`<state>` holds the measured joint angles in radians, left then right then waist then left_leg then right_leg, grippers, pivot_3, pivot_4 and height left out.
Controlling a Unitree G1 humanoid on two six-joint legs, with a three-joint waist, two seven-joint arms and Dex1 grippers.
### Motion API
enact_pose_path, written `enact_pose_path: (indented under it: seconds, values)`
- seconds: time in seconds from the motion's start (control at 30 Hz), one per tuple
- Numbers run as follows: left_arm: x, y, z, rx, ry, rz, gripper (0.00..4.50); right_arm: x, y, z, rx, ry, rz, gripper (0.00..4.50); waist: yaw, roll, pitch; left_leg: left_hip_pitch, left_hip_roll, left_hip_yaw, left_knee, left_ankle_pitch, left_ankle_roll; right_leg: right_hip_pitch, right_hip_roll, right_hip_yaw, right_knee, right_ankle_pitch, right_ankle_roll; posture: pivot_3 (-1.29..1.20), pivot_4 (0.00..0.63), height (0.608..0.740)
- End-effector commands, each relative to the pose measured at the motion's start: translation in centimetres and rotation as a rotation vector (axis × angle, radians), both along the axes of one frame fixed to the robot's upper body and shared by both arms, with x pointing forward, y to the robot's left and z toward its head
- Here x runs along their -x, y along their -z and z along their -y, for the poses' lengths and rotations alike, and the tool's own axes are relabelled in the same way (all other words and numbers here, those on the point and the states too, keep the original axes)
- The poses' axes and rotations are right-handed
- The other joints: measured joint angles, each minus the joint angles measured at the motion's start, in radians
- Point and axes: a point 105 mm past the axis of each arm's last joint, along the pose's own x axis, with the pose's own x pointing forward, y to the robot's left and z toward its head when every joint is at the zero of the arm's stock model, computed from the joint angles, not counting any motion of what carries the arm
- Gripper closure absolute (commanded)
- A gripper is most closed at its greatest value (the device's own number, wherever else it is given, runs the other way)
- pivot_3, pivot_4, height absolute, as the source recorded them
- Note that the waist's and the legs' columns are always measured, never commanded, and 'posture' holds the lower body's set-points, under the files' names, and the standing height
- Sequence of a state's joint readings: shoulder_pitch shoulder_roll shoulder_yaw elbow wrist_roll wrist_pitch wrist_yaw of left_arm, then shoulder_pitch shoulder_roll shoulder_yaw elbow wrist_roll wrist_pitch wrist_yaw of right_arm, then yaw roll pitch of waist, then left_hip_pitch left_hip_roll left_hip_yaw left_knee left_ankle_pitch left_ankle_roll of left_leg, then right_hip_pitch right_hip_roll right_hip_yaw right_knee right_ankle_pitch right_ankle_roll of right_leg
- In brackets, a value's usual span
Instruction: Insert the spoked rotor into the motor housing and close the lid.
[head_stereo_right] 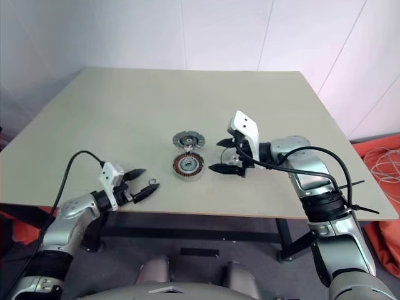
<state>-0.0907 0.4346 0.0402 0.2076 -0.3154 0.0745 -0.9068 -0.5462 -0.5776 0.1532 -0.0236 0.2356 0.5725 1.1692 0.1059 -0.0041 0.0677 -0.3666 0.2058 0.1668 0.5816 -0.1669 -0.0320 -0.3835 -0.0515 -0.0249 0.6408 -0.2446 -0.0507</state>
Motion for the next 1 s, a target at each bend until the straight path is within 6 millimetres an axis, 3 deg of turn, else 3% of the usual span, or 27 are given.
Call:
enact_pose_path:
  seconds: [0.03,0.33,0.8,1.0]
  values:
    - [-0.7,-0.5,0.2,-0.029,0.003,0.021,0.00,0.1,-1.7,-0.6,-0.016,-0.029,0.066,0.02,0.000,0.000,0.000,0.000,0.000,0.000,0.000,0.000,0.000,0.000,0.000,0.000,0.000,0.000,0.000,0.00,0.000,0.740]
    - [-0.6,0.0,0.3,-0.088,0.021,-0.004,0.00,0.4,-1.8,0.2,-0.035,-0.029,0.036,0.02,0.000,0.001,0.000,0.000,0.000,0.000,0.000,0.000,0.000,0.000,0.000,0.000,0.000,0.000,0.000,0.00,0.000,0.740]
    - [0.1,-0.4,0.7,-0.064,0.016,-0.029,4.35,-0.4,-1.9,2.5,-0.015,0.045,0.046,0.00,0.000,0.001,-0.001,0.000,0.000,0.000,0.000,0.000,0.000,0.000,-0.001,0.000,0.000,0.000,0.000,0.00,0.000,0.740]
    - [0.1,-0.7,0.6,-0.051,0.014,-0.028,4.44,-0.5,-2.0,2.6,-0.012,0.050,0.051,0.00,0.000,0.001,-0.001,0.000,0.000,0.000,0.000,0.000,0.000,0.000,-0.001,0.000,0.000,0.000,0.000,0.00,0.000,0.740]
